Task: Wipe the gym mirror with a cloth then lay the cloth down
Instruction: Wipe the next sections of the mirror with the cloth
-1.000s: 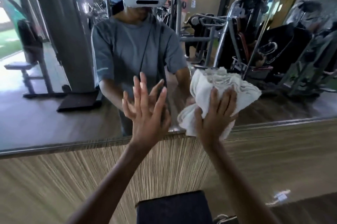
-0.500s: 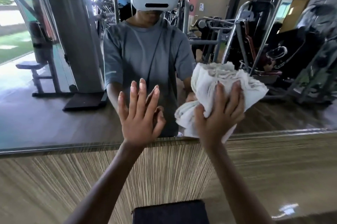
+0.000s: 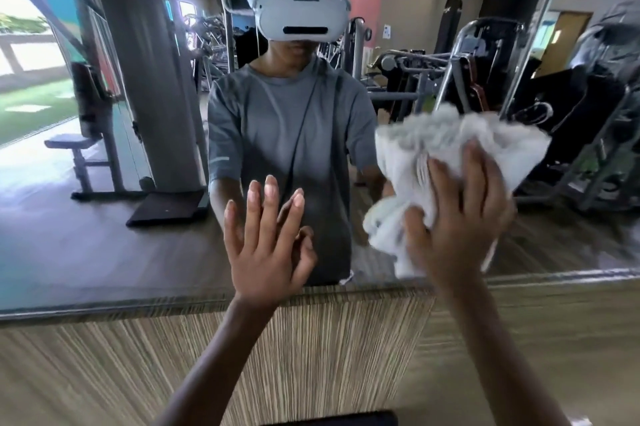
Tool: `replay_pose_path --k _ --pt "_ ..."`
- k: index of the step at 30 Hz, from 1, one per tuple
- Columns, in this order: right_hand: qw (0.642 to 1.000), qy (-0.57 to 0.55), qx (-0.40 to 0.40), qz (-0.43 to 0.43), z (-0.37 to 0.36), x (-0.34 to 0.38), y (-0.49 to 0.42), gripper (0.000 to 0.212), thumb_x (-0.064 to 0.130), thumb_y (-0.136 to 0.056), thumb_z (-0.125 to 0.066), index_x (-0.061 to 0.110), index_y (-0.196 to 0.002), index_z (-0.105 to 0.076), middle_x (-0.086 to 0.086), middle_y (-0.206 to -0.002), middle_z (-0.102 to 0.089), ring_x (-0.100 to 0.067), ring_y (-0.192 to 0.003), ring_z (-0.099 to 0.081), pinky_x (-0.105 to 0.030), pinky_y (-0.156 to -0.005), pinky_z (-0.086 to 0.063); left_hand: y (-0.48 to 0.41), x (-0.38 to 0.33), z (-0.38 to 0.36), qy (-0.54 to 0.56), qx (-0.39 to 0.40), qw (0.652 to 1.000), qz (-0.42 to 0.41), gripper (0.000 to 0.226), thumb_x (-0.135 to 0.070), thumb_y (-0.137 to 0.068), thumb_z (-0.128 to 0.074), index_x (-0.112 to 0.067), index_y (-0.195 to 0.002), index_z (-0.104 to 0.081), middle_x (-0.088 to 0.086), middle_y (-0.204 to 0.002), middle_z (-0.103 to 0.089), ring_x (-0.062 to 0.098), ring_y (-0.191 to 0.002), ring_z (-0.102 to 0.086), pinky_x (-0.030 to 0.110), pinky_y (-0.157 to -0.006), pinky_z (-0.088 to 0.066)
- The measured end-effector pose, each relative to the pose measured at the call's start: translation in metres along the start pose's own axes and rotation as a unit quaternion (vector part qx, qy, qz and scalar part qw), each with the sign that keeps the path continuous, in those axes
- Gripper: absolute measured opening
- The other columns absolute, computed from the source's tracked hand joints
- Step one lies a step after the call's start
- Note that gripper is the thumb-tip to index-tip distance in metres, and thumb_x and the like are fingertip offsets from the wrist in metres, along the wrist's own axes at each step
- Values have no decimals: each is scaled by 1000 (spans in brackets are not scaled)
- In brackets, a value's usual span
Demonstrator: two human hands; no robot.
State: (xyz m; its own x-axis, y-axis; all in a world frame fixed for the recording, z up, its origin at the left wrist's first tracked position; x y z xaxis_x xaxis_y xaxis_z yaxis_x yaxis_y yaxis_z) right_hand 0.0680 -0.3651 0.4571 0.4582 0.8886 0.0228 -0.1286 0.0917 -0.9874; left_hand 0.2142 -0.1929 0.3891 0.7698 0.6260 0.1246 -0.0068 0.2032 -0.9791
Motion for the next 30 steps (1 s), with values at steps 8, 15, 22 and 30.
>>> replay_pose_path --k 8,15,22,30 --pt "988 -8 52 145 -26 79 66 57 51 -85 -53 31 -138 -46 -9 -151 -34 -23 -140 -26 -50 -98 -30 5 2 0 6 7 1000 -3 66 -44 -99 -39 -15 -157 -29 11 -168 -13 31 -154 -16 53 -123 -10" --pt "995 -80 -5 -65 -11 -5 45 46 45 -85 -61 31 -128 -56 -16 -149 -27 -38 -136 -26 -50 -111 -24 5 -1 0 -10 -8 1000 2 63 -36 -93 -51 -17 -152 -38 11 -167 -16 32 -153 -19 54 -122 -14" --pt "996 -71 -42 -14 -10 87 -23 51 48 -93 -51 33 -141 -46 -9 -141 -37 -29 -130 -36 -50 -99 -30 3 1 1 7 6 1000 -4 62 -38 -95 -45 -17 -152 -36 9 -168 -14 29 -154 -18 52 -123 -13" --pt "999 -38 24 25 -8 8 10 47 47 -85 -53 24 -127 -55 -12 -148 -40 -31 -138 -31 -54 -102 -30 -47 5 20 45 5 999 -15 46 -36 -89 -51 -27 -134 -52 10 -139 -43 32 -122 -43 47 -104 -28"
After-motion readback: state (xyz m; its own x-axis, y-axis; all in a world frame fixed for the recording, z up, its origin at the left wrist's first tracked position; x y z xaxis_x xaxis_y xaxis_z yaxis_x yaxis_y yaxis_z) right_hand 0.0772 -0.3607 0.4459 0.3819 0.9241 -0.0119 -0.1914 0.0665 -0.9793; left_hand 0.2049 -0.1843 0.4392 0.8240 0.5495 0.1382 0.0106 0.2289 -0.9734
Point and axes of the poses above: each hand's wrist, its own y-axis away from the middle knuckle, its own z-axis out of the back of the hand, x = y × z, the point moved 8 cm from there along -y, towards the middle knuckle
